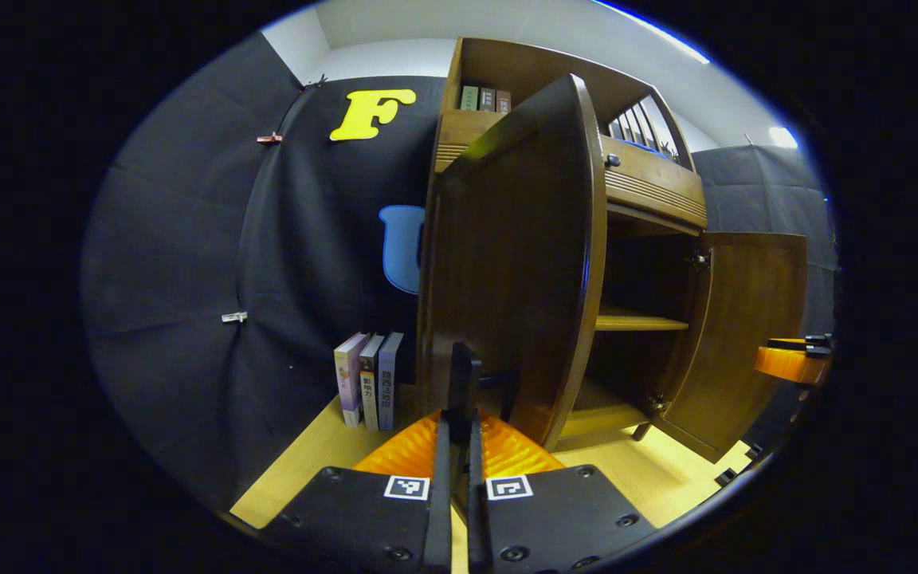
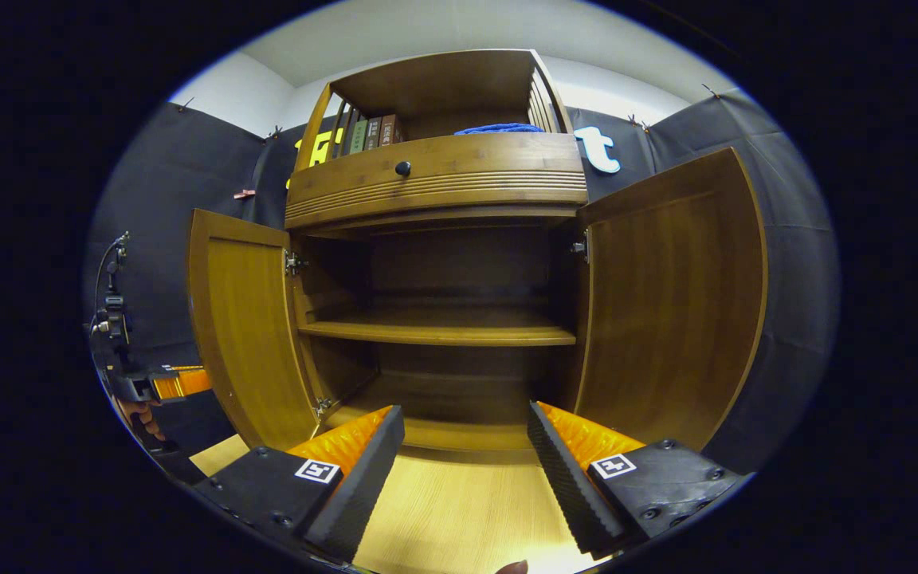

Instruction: Open the right door of the double-door shoe cabinet with the right hand, and open the left door with the left hand.

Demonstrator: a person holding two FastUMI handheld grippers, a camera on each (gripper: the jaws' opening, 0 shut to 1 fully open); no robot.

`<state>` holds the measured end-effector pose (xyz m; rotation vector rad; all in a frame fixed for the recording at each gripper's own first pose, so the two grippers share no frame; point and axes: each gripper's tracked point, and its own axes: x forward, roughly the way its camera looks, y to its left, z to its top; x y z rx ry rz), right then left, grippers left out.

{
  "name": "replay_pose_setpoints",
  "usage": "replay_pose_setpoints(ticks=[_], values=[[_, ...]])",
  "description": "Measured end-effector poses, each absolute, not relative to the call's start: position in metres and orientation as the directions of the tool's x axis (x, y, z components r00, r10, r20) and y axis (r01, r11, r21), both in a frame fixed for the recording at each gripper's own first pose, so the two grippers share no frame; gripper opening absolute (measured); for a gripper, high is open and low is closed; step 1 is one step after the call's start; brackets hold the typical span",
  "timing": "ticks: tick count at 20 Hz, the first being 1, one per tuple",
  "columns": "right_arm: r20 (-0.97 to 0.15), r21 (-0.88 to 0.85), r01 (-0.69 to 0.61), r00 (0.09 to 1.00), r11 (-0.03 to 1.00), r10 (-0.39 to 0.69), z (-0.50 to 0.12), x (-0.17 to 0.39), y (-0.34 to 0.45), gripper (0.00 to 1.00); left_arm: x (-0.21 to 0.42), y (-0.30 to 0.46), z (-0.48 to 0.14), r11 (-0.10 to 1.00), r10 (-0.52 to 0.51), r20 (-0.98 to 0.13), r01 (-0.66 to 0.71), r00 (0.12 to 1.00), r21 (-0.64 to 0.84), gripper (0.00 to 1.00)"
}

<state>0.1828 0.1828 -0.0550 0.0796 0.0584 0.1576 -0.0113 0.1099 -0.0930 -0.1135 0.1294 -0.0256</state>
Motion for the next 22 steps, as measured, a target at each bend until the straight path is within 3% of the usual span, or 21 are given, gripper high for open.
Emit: replay_pose_setpoints(ticks=[9,15,22], values=[[-0.058,0.081,-0.164,0.984,0.983,0.169,-0.056,0.185,0.186,0.99,-0.015,0.158,-0.093,0.985,-0.065,-0.099,0.048,0.993,-0.164,0.11],[-0.055,0.081,-0.154,0.986,0.985,0.159,-0.054,0.185,0.183,0.99,-0.017,0.158,-0.094,0.982,-0.146,-0.097,0.132,0.984,-0.136,0.11],[-0.056,0.077,-0.158,0.985,0.984,0.163,-0.055,0.181,0.185,0.99,-0.018,0.164,-0.089,0.992,-0.071,-0.084,0.062,0.994,-0.109,0.11]])
